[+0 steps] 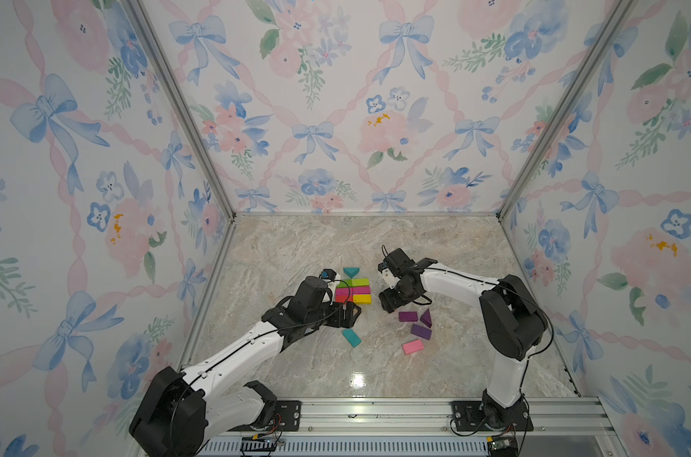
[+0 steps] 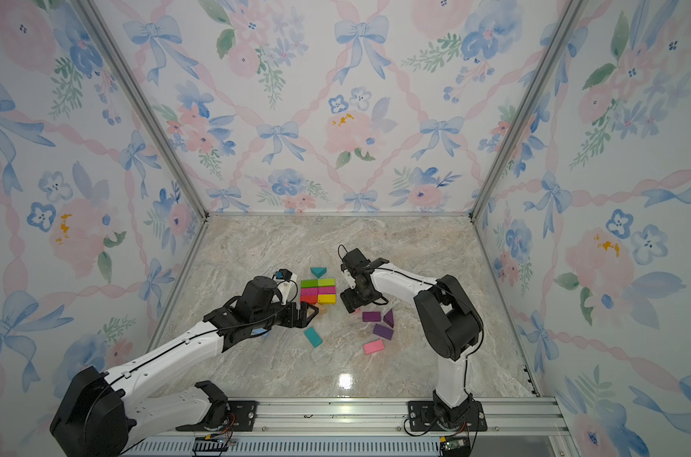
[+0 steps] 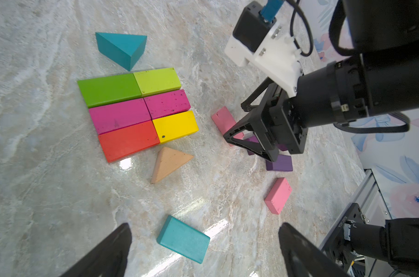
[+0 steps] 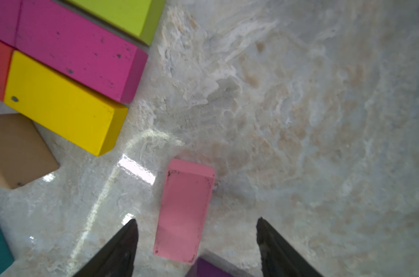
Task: Assemble a piece of candy with building blocks
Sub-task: Pick up the building block from the center of the board, then place the building block at the center of the board.
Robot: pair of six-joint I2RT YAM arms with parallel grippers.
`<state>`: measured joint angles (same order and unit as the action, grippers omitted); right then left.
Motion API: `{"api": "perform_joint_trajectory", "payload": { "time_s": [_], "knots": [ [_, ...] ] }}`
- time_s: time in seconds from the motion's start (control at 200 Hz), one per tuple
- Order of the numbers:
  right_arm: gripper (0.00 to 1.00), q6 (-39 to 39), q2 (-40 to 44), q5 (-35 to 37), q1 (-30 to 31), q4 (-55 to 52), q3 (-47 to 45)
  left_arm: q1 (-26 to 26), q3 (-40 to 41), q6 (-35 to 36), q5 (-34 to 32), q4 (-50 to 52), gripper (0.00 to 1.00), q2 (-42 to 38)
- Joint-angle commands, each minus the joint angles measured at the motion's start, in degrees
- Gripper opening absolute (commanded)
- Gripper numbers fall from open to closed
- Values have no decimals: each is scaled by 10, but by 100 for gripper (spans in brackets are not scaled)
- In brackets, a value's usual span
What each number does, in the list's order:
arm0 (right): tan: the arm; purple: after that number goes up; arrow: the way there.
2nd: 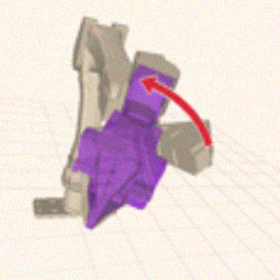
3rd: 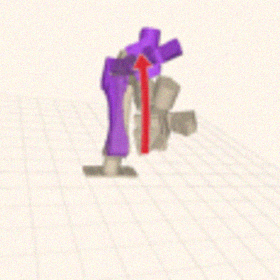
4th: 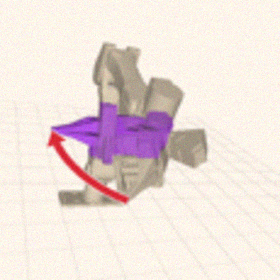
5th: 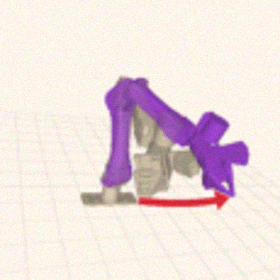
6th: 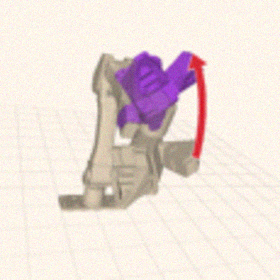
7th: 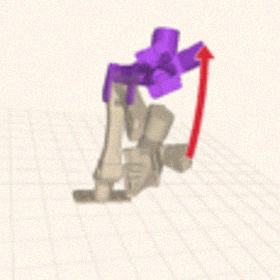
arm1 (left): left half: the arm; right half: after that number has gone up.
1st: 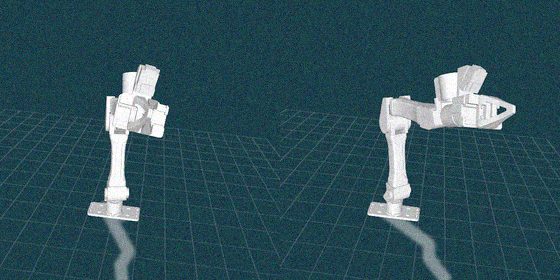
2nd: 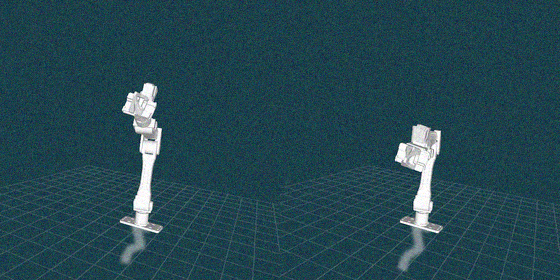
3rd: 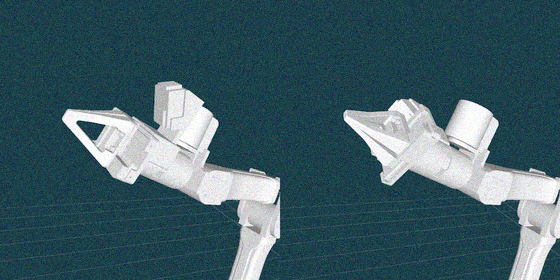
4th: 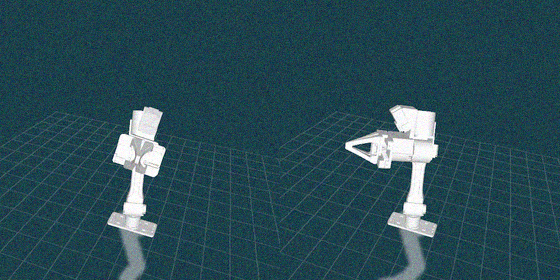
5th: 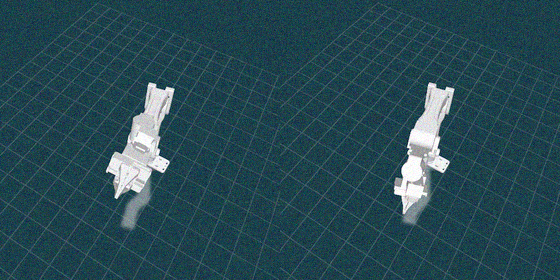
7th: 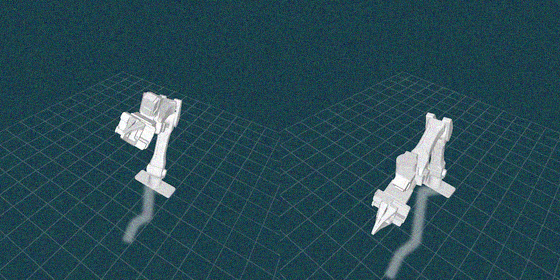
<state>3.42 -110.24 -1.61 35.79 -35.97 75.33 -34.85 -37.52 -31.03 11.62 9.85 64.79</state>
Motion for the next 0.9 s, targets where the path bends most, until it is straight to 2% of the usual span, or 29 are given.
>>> {"api": "perform_joint_trajectory", "payload": {
  "time_s": [0.0,0.195,0.315,0.61,0.76,0.895],
  "knots": [
    [74,-33,-28,6,6,-47,30,-2,-12,11,-8,-4,98,7],
    [39,-57,-54,3,3,-81,67,-1,-40,13,-7,-4,98,20],
    [24,-112,-79,4,-2,-116,105,4,-44,14,-1,-4,98,22],
    [23,-363,-142,-8,-42,-166,223,9,-50,23,42,-4,98,7],
    [24,-434,-202,-13,-63,-230,325,13,-47,25,56,-4,98,-6],
    [27,-487,-232,-5,-64,-257,356,16,-41,23,54,-4,98,-9]
  ]
}}
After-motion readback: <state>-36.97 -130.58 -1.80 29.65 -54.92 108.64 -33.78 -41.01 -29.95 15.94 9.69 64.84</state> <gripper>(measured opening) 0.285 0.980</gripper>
